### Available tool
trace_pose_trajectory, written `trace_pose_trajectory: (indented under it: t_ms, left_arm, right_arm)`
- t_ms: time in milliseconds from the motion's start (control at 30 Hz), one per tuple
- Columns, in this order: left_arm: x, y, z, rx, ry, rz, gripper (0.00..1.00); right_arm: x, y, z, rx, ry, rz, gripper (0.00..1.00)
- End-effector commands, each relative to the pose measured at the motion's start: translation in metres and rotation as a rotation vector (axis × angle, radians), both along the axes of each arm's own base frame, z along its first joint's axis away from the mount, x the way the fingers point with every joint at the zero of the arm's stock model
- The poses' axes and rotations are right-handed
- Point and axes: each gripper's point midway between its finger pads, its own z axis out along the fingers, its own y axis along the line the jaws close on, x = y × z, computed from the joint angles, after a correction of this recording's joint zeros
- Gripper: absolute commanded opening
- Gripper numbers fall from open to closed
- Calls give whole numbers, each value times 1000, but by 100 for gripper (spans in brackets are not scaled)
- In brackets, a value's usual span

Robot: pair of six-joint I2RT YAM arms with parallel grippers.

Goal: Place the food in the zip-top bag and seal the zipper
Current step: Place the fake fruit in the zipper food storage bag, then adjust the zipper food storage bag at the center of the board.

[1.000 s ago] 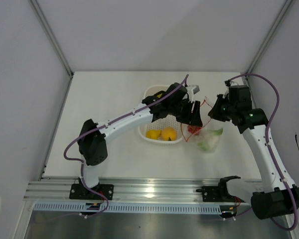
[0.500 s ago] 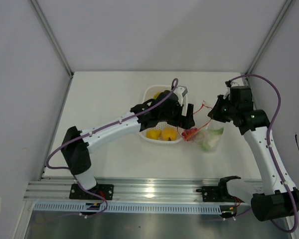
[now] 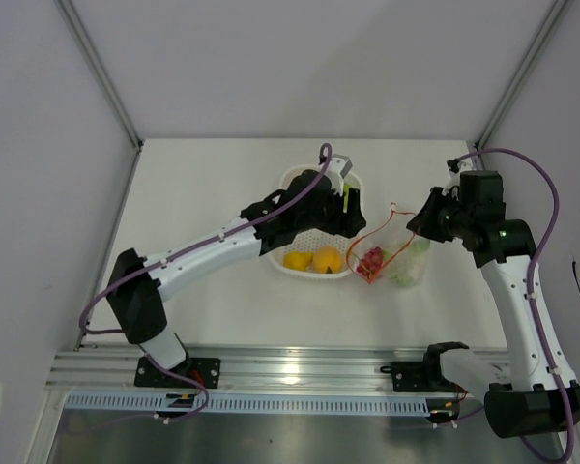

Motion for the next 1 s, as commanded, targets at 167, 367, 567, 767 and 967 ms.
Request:
trace_pose_trajectory:
  t_ms: [167,367,567,767,967]
  left_arm:
    - [-16,-40,4,-94,-30,-274,55]
    - [-24,-47,-10,-111,1,-314,56]
    - [-37,-43,-14,-148,-35,-316,56]
    - [-34,-48,-40,-69,34,-298,49]
    - [-39,-52,-40,-55,79,-320,11]
  right_arm:
    - [-3,4,24,28,-81,25,0]
    - [-3,5,22,31,-78,28,0]
    - [-3,5,21,32,-76,27,0]
    - [-3,6,21,40,-75,29,0]
    - [-2,-2,17,5,-74,-1,0]
